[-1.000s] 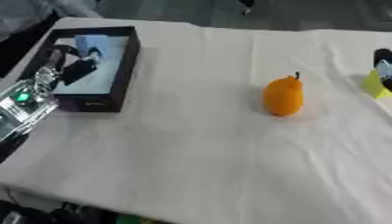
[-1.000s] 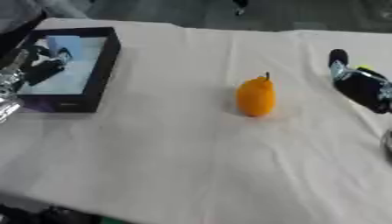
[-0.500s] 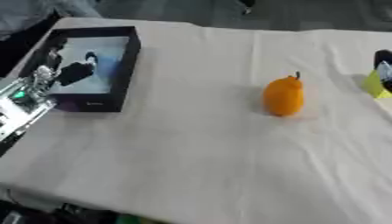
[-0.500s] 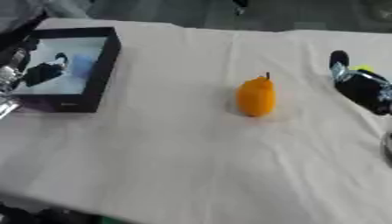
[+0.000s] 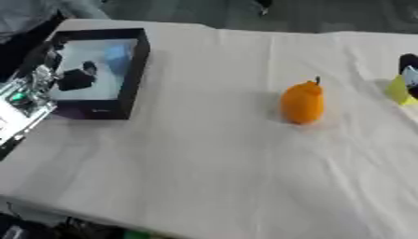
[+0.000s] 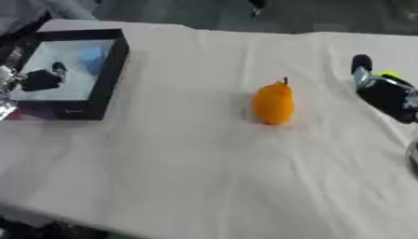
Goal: Pick up the objects with one hand, pass them to the other hand, and then place them into the box on the other side of the table.
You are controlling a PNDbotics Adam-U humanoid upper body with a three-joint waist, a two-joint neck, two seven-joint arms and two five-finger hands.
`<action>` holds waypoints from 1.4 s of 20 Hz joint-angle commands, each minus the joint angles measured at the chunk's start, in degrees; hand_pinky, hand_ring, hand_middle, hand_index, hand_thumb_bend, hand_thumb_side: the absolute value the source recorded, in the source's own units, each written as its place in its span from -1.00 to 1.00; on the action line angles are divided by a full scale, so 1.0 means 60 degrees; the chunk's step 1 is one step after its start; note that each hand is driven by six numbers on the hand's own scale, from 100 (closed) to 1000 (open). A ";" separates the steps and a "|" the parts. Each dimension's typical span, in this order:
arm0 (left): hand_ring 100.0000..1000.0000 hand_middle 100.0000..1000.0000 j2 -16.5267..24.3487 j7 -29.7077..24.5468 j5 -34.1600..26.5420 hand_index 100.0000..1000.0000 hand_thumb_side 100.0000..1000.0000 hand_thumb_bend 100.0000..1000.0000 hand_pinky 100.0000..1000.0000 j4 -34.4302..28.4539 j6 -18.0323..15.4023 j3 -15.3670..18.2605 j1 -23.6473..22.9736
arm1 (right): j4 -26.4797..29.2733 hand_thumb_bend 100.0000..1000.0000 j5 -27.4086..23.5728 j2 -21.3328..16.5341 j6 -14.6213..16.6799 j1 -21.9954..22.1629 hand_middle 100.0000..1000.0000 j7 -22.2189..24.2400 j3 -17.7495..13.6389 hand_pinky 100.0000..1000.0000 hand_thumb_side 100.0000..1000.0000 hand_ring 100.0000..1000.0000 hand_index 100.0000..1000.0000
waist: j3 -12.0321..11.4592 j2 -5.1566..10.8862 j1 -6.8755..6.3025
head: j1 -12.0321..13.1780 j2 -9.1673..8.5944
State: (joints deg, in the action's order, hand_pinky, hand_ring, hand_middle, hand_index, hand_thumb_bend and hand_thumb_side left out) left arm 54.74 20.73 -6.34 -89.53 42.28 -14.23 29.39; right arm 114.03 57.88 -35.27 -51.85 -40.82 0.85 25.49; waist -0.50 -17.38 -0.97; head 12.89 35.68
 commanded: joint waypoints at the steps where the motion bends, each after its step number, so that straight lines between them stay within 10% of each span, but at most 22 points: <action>1: 1.00 0.80 0.0160 0.1565 -0.0286 0.84 -0.46 -1.00 1.00 -0.0313 0.1091 0.0243 0.0140 | 0.0093 -0.25 0.0025 -0.0300 -0.0019 -0.0112 0.70 -0.0051 -0.0191 0.73 -0.51 0.78 0.70 | -0.0032 0.0155 0.0000 | -0.0102 0.0056; 3: 1.00 0.86 0.0240 0.1677 -0.0368 0.82 0.38 -1.00 1.00 -0.0690 0.0814 0.0217 0.0170 | 0.0093 -0.45 0.0037 -0.0334 -0.0019 -0.0115 0.72 -0.0025 -0.0264 0.73 -0.43 0.78 0.71 | -0.0025 0.0183 -0.0006 | -0.0270 0.0089; 6: 0.77 0.87 0.0223 0.1492 -0.0392 0.76 0.86 -1.00 1.00 -0.1413 0.0337 0.0230 0.0164 | 0.0093 -0.98 0.0017 -0.0445 -0.0019 -0.0079 0.78 0.0150 -0.0540 0.75 -0.18 0.82 0.76 | -0.0046 0.0238 -0.0010 | -0.0584 0.0111; 11: 0.72 0.83 0.0281 0.0749 -0.1465 0.74 0.56 -1.00 1.00 -0.2743 -0.0343 0.0517 -0.0358 | 0.0093 -1.00 -0.0342 -0.0643 -0.0019 0.0060 0.78 0.0740 -0.1326 0.72 -0.21 0.80 0.76 | -0.0023 0.0289 -0.0021 | -0.1114 0.0111; 12: 0.74 0.82 0.0291 0.0714 -0.1522 0.71 0.09 -1.00 1.00 -0.2983 -0.0410 0.0544 -0.0432 | 0.0093 -1.00 -0.0483 -0.0704 -0.0019 0.0102 0.76 0.0741 -0.1517 0.69 -0.28 0.77 0.74 | -0.0012 0.0292 -0.0026 | -0.1216 0.0097; 13: 0.75 0.83 0.0274 0.0695 -0.1484 0.70 0.03 -1.00 1.00 -0.3262 -0.0480 0.0573 -0.0504 | 0.0093 -1.00 -0.0629 -0.0790 -0.0019 0.0146 0.75 0.0720 -0.1709 0.68 -0.35 0.75 0.73 | -0.0010 0.0293 -0.0027 | -0.1320 0.0084; 21: 0.63 0.76 -0.0276 0.0991 -0.2700 0.57 0.30 -1.00 1.00 -0.4171 -0.1897 0.0693 -0.0807 | -0.0976 -0.79 -0.2710 -0.1968 -0.0019 0.0240 0.62 0.0733 -0.2995 0.62 -0.50 0.66 0.62 | -0.0083 0.0308 -0.0013 | -0.1815 0.0079; 28: 0.57 0.70 -0.1195 0.0436 -0.2817 0.53 0.43 -1.00 1.00 -0.4177 -0.3617 0.0470 -0.0865 | -0.3273 -0.77 -0.5135 -0.2803 -0.0019 -0.0732 0.75 0.1572 -0.2311 0.74 -0.31 0.81 0.66 | -0.0329 0.0254 0.0027 | -0.2175 0.0033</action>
State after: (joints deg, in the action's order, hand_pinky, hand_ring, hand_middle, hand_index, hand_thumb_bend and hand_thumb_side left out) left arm 47.32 24.05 -22.82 -113.69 22.34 -11.70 24.02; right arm 95.96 29.21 -49.17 -52.00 -44.05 9.10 11.43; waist -2.61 -17.31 -0.97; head 0.27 36.15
